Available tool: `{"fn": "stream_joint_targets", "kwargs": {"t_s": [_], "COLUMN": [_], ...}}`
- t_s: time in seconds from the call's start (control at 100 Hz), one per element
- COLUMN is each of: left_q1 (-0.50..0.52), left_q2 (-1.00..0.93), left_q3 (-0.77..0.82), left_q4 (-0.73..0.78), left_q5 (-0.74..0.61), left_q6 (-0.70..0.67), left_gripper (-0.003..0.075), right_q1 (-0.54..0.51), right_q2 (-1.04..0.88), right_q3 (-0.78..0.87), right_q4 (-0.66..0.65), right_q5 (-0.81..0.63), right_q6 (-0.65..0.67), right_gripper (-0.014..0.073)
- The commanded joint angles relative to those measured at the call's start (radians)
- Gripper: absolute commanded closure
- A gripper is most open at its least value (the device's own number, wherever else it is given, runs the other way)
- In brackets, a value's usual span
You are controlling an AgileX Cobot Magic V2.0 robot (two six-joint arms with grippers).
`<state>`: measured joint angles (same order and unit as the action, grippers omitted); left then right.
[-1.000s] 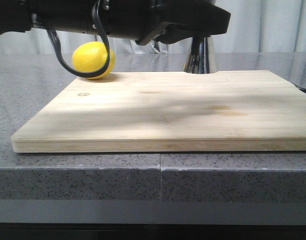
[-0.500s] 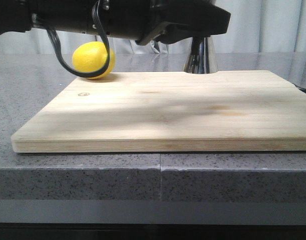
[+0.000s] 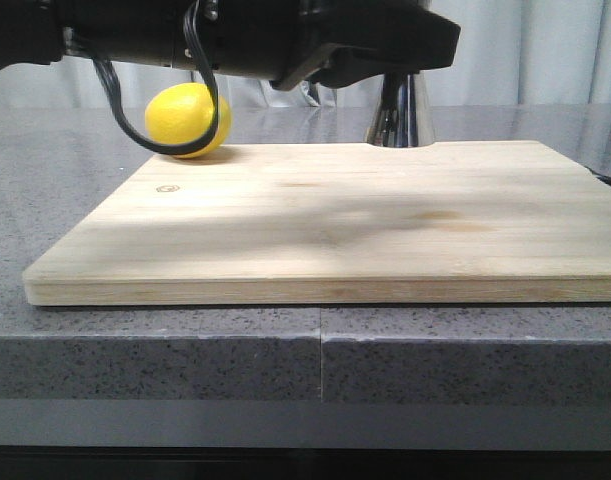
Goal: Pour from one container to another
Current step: 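Tilt the beaker with the right gripper, pouring liquid into the jigger, then tilt the beaker upright and lower it onto the board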
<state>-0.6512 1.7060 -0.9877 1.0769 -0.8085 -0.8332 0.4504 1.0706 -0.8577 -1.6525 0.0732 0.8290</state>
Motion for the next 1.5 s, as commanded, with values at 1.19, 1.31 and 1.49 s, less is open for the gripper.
{"fn": "stream_joint_targets", "kwargs": {"t_s": [1.19,1.31,1.49], "left_q1": [0.001,0.001,0.001], "left_q2": [-0.053,-0.053,-0.053], "left_q3": [-0.024,-0.024,-0.024], "left_q4": [-0.031,-0.031,-0.031], "left_q5": [-0.093,-0.093,-0.093], "left_q6": [-0.01,-0.01,-0.01], "left_gripper": [0.0741,0.0741,0.0741], "right_q1": [-0.525,-0.525,-0.525], "right_q2": [0.427,0.467,0.518], "right_q3": [-0.036,-0.036,-0.036], "right_q4": [0.409,0.429,0.5], "right_q5": [-0.779,-0.795,-0.834], "right_q6": [-0.018,-0.05,-0.118], "right_gripper": [0.0354,0.0354,0.0354]}}
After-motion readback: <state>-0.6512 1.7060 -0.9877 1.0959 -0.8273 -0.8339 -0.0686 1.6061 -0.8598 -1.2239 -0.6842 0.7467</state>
